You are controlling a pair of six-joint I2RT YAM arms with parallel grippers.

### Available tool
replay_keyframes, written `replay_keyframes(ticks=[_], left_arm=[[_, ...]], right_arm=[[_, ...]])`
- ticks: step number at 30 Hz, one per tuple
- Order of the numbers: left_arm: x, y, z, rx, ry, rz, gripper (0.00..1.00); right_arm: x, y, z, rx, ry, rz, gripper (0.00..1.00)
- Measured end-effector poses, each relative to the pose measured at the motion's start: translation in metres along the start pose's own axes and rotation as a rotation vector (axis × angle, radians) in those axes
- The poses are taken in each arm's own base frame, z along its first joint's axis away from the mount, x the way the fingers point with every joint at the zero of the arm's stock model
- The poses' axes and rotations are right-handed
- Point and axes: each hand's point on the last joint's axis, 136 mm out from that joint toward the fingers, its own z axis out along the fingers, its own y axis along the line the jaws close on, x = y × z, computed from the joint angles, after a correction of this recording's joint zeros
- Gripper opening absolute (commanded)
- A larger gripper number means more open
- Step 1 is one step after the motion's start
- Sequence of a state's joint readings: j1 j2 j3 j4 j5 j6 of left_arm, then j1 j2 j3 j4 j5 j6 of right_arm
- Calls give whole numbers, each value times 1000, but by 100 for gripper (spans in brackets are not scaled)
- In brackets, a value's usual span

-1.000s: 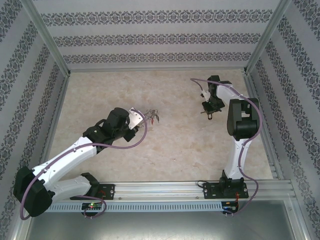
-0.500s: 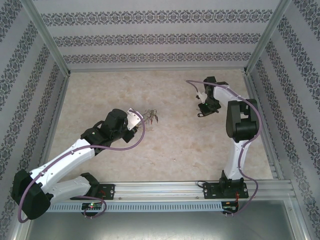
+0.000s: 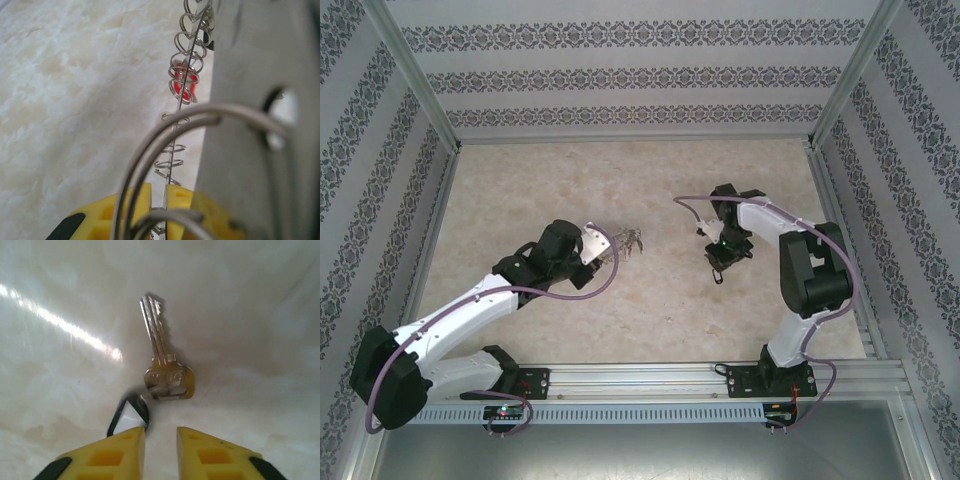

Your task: Put the keys on the keyring

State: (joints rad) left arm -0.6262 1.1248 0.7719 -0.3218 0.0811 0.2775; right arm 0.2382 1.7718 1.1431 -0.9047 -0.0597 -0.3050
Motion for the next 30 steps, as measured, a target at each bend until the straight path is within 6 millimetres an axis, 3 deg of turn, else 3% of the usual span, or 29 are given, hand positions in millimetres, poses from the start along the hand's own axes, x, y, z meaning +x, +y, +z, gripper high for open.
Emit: replay_keyframes(ticks=[2, 4, 8, 11, 14, 17, 20, 30], left_arm=[[-1, -7, 1, 38, -6, 19, 0], [-2, -13, 1, 75, -15, 44, 0], [-6, -30, -1, 177, -42, 125, 0], [-12, -40, -2, 245, -56, 180, 0], [-20, -49, -5, 310, -69, 238, 0], [-25, -55, -7, 358, -78, 282, 0], [-30, -59, -8, 391, -85, 314, 0], [-35, -65, -14, 433, -105, 345, 0]], right_arm=[[6, 5, -7, -3, -37, 5, 41], [1, 9, -27, 0, -138, 1, 42], [-26, 28, -102, -3, -507, -130, 49], [-29, 67, -160, -20, -781, -385, 64], [-22, 114, -200, -63, -955, -641, 68], [-15, 150, -210, -118, -1002, -827, 68], [-13, 174, -205, -161, -982, -953, 68], [-10, 203, -173, -247, -861, -1066, 64]])
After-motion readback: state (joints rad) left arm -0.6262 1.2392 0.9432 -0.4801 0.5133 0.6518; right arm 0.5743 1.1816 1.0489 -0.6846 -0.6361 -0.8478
